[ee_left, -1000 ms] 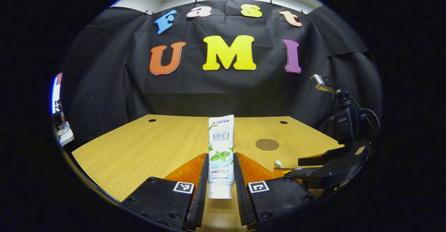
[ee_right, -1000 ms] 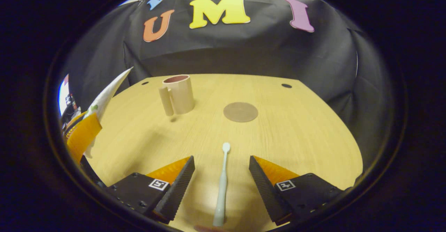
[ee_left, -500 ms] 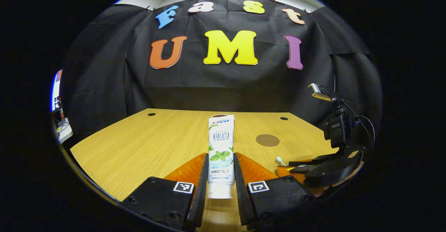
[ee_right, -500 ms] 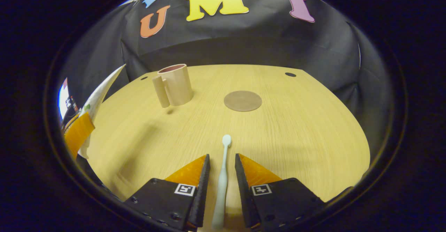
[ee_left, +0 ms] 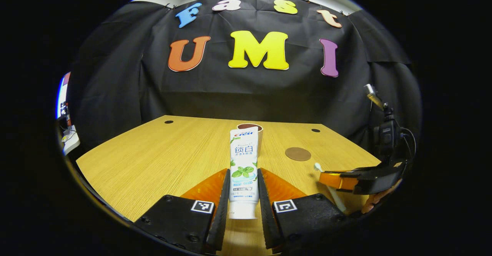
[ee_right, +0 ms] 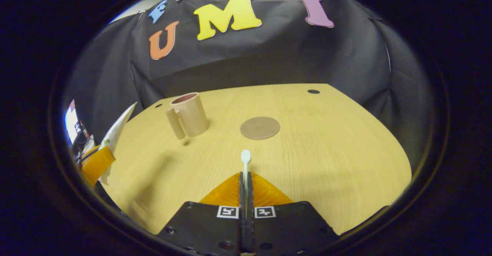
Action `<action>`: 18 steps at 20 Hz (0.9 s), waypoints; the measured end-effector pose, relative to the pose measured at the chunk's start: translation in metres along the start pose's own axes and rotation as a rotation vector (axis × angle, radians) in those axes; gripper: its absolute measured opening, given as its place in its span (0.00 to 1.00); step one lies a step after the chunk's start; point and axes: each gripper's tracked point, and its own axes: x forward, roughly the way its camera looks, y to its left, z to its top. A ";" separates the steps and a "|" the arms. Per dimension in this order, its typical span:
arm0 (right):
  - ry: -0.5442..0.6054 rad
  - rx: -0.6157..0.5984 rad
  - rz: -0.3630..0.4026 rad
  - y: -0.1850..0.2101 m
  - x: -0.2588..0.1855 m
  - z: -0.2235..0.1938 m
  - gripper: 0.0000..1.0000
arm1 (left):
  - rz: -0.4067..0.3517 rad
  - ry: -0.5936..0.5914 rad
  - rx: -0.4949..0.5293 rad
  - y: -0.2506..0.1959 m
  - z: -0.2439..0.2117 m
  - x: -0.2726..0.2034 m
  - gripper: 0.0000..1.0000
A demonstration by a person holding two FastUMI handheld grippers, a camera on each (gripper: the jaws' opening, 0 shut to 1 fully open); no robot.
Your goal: Put the toothbrush and toothpaste on the desktop into the cup, then pick up the cup and place it on the coaster on the desktop.
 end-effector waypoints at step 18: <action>-0.472 -0.099 0.008 0.021 -0.142 0.103 0.00 | -0.059 -0.205 -0.060 -0.015 0.111 0.021 0.43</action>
